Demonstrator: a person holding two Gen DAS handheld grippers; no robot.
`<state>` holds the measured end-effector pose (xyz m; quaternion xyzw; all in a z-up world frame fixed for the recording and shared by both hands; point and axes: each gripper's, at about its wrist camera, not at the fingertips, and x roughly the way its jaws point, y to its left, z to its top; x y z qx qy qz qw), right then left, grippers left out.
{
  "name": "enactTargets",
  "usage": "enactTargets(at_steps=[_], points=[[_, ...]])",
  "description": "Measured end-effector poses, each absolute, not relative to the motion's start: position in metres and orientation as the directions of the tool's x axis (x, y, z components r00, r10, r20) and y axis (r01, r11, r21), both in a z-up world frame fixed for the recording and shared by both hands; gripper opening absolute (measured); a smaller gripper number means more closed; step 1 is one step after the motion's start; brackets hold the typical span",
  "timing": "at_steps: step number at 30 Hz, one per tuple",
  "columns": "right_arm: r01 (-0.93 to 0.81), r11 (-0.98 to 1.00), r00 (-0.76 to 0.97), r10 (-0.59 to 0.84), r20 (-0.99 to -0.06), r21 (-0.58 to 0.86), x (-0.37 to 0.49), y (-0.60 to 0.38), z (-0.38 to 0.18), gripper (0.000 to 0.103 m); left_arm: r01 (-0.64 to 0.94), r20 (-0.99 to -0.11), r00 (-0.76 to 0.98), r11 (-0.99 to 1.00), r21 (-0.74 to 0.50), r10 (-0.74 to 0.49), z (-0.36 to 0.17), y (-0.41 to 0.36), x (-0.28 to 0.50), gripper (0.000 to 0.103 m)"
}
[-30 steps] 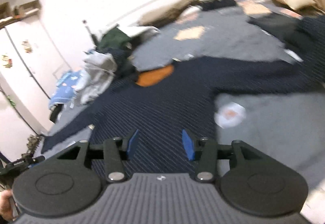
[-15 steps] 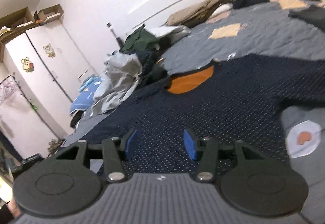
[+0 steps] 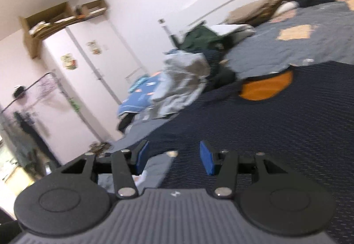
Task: Fold clothes
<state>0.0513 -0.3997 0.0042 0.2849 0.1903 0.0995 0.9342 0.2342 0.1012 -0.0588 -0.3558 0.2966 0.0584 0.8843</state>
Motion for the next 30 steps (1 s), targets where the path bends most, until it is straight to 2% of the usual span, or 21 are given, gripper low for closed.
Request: enactTargets(at_steps=[6, 16, 23, 30], points=[[-0.166, 0.807, 0.880, 0.381, -0.284, 0.567, 0.069, -0.360, 0.016, 0.050, -0.320, -0.561, 0.822, 0.737, -0.595, -0.096, -0.061, 0.115, 0.236, 0.063], [-0.321, 0.807, 0.782, 0.521, -0.341, 0.496, 0.107, -0.287, 0.027, 0.050, -0.342, -0.571, 0.817, 0.731, -0.590, -0.078, -0.073, 0.134, 0.253, 0.063], [-0.394, 0.814, 0.742, 0.556, -0.374, 0.427, 0.110, -0.260, 0.027, 0.050, -0.342, -0.572, 0.816, 0.725, -0.598, -0.087, -0.083, 0.135, 0.269, 0.063], [-0.367, 0.810, 0.730, 0.556, -0.398, 0.458, 0.111, -0.261, 0.014, 0.051, -0.346, -0.571, 0.818, 0.733, -0.585, -0.070, -0.090, 0.129, 0.279, 0.063]])
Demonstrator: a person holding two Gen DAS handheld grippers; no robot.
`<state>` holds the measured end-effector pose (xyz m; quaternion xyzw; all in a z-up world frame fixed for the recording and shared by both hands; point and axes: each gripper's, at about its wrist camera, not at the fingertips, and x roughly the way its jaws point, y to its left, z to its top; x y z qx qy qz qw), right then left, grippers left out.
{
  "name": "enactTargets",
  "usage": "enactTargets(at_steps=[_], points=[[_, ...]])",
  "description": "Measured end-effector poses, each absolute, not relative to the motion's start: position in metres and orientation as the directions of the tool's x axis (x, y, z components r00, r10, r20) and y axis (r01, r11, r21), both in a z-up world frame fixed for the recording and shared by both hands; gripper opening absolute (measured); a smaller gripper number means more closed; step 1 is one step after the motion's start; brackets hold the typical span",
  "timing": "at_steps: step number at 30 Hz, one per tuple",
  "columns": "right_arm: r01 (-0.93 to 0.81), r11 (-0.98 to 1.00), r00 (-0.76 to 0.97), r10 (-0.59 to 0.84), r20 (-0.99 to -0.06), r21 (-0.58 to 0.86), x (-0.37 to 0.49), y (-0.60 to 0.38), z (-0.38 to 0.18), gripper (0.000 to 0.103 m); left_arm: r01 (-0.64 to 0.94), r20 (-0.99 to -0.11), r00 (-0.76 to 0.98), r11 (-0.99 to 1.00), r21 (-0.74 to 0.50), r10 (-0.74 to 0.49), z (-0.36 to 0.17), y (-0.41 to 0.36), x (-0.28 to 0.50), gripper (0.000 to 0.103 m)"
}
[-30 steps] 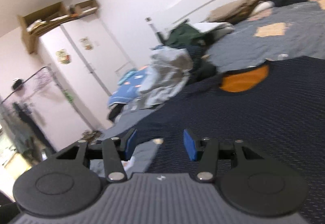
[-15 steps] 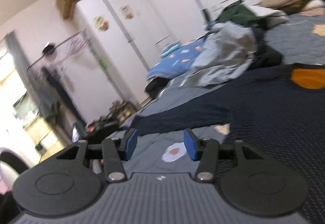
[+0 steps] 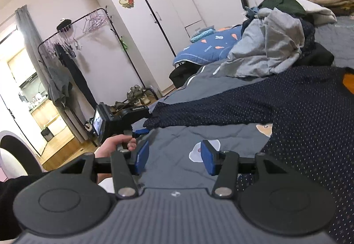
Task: Fold clothes
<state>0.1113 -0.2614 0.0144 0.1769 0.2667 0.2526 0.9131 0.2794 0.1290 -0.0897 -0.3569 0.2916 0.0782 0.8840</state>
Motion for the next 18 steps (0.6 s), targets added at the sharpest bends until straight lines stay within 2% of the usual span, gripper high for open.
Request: enactTargets(at_steps=[2, 4, 6, 9, 12, 18], points=[[-0.363, 0.814, 0.731, 0.551, -0.402, 0.454, 0.112, -0.259, 0.015, 0.051, -0.341, -0.569, 0.820, 0.744, -0.575, -0.063, -0.090, 0.127, 0.281, 0.062], [-0.359, 0.817, 0.732, 0.546, -0.407, 0.451, 0.112, -0.258, 0.015, 0.051, -0.334, -0.567, 0.821, 0.756, -0.564, -0.060, -0.089, 0.125, 0.282, 0.056], [-0.354, 0.821, 0.733, 0.541, -0.412, 0.447, 0.112, -0.256, 0.015, 0.051, -0.331, -0.574, 0.816, 0.764, -0.554, -0.062, -0.089, 0.124, 0.284, 0.029], [-0.348, 0.827, 0.735, 0.534, -0.419, 0.442, 0.112, -0.253, 0.015, 0.052, -0.330, -0.574, 0.817, 0.768, -0.549, -0.060, -0.089, 0.127, 0.284, 0.015], [-0.341, 0.832, 0.738, 0.526, -0.424, 0.438, 0.111, -0.252, 0.016, 0.052, -0.310, -0.550, 0.833, 0.779, -0.546, -0.054, -0.083, 0.125, 0.282, 0.009], [-0.321, 0.844, 0.747, 0.504, -0.433, 0.429, 0.112, -0.256, 0.019, 0.052, -0.186, -0.441, 0.891, 0.797, -0.574, -0.110, -0.056, 0.107, 0.278, 0.007]])
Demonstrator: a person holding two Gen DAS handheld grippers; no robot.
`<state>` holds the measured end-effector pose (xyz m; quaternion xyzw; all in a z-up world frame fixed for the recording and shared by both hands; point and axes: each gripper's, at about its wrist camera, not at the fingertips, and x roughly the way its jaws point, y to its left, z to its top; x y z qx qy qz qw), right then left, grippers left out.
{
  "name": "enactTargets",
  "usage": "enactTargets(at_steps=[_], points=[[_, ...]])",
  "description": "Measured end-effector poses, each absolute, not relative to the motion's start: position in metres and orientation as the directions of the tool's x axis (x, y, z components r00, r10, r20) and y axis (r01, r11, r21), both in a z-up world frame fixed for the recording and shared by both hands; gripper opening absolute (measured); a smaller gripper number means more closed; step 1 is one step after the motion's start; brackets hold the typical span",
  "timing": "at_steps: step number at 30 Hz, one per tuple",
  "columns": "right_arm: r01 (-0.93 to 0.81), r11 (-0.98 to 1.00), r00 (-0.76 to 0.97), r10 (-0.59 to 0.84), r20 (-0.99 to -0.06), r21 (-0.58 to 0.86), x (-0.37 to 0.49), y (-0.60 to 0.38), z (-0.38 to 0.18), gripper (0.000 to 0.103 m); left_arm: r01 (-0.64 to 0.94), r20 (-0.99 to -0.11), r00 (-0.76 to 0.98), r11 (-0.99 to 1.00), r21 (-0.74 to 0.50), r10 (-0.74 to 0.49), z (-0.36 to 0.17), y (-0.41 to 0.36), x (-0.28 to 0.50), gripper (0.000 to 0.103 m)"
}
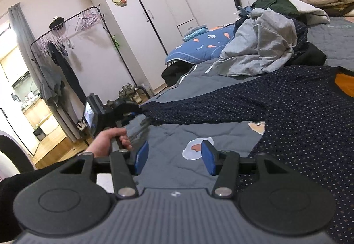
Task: Fold clothes
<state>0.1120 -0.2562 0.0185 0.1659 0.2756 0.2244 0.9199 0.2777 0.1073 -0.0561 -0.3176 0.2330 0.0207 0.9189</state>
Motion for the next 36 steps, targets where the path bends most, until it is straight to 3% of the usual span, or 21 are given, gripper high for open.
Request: enactTargets(at_steps=[10, 20, 25, 28, 31, 32, 34, 36], points=[[-0.262, 0.864, 0.773, 0.455, -0.442, 0.430, 0.107, -0.278, 0.021, 0.052, 0.120, -0.303, 0.885, 0.802, -0.584, -0.353, -0.005, 0.022, 0.269, 0.007], [-0.122, 0.892, 0.837, 0.328, -0.437, 0.435, 0.087, -0.341, 0.026, 0.052, 0.451, -0.268, 0.715, 0.719, -0.530, -0.646, 0.015, -0.123, 0.227, 0.007], [-0.030, 0.891, 0.862, 0.252, -0.440, 0.452, 0.077, -0.383, 0.027, 0.052, 0.577, -0.345, 0.575, 0.667, -0.472, -0.742, -0.002, -0.201, 0.190, 0.007], [0.007, 0.889, 0.868, 0.222, -0.444, 0.458, 0.074, -0.402, 0.025, 0.052, 0.600, -0.449, 0.505, 0.673, -0.432, -0.738, -0.029, -0.241, 0.176, 0.007], [0.052, 0.884, 0.870, 0.189, -0.456, 0.465, 0.074, -0.425, 0.021, 0.052, 0.594, -0.613, 0.381, 0.692, -0.411, -0.692, -0.060, -0.273, 0.165, 0.008], [0.068, 0.883, 0.869, 0.176, -0.462, 0.465, 0.074, -0.432, 0.019, 0.052, 0.598, -0.621, 0.381, 0.695, -0.400, -0.685, -0.060, -0.274, 0.161, 0.009], [0.109, 0.876, 0.869, 0.145, -0.473, 0.469, 0.074, -0.448, 0.015, 0.052, 0.608, -0.616, 0.401, 0.700, -0.376, -0.679, -0.056, -0.271, 0.153, 0.020], [0.149, 0.866, 0.866, 0.118, -0.486, 0.477, 0.075, -0.462, 0.009, 0.052, 0.617, -0.610, 0.420, 0.704, -0.351, -0.672, -0.052, -0.268, 0.145, 0.044]])
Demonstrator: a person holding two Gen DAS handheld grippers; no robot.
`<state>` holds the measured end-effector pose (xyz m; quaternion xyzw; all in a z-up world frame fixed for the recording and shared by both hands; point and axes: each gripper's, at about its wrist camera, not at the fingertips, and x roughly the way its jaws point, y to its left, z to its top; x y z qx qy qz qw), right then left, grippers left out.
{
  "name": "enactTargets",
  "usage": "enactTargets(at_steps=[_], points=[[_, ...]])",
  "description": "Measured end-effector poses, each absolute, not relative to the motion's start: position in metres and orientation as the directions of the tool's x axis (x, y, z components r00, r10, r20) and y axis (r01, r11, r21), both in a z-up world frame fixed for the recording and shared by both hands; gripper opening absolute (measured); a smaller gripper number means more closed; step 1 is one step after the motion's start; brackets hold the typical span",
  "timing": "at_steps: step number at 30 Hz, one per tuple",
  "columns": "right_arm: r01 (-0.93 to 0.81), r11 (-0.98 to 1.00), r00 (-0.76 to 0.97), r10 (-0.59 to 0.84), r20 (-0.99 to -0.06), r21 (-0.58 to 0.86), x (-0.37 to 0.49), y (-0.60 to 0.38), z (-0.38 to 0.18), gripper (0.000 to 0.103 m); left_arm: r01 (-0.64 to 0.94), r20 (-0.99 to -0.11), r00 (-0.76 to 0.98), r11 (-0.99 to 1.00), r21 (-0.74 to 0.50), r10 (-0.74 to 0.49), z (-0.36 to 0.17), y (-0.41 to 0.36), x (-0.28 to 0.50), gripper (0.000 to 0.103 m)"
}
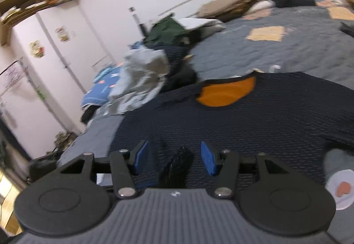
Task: Fold clothes
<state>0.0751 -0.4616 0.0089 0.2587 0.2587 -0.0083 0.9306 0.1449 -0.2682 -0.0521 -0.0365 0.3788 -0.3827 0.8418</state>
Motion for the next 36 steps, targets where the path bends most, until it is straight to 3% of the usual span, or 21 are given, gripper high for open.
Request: enactTargets(at_steps=[2, 9, 14, 26, 32, 34, 36], points=[[0.172, 0.851, 0.860, 0.116, -0.497, 0.496, 0.079, -0.469, 0.001, 0.052, 0.625, -0.603, 0.439, 0.709, -0.327, -0.666, -0.048, -0.265, 0.137, 0.049], [0.156, 0.843, 0.819, 0.181, -0.544, 0.515, 0.094, -0.459, -0.029, 0.052, 0.624, -0.591, 0.514, 0.744, -0.239, -0.621, -0.036, -0.250, 0.116, 0.049], [0.133, 0.871, 0.780, 0.202, -0.592, 0.473, 0.123, -0.435, -0.052, 0.052, 0.584, -0.585, 0.537, 0.768, -0.262, -0.608, -0.033, -0.231, 0.118, 0.050], [0.111, 0.898, 0.771, 0.192, -0.607, 0.425, 0.168, -0.438, -0.078, 0.052, 0.571, -0.572, 0.554, 0.776, -0.267, -0.605, -0.022, -0.218, 0.132, 0.054], [0.120, 0.898, 0.759, 0.192, -0.622, 0.423, 0.174, -0.432, -0.087, 0.039, 0.557, -0.575, 0.547, 0.778, -0.291, -0.608, -0.023, -0.219, 0.134, 0.054], [0.131, 0.899, 0.759, 0.180, -0.626, 0.417, 0.176, -0.434, -0.089, 0.017, 0.565, -0.575, 0.544, 0.774, -0.286, -0.611, -0.023, -0.221, 0.132, 0.054], [0.140, 0.900, 0.761, 0.169, -0.626, 0.413, 0.175, -0.435, -0.089, 0.005, 0.573, -0.574, 0.543, 0.770, -0.280, -0.613, -0.022, -0.223, 0.130, 0.055]])
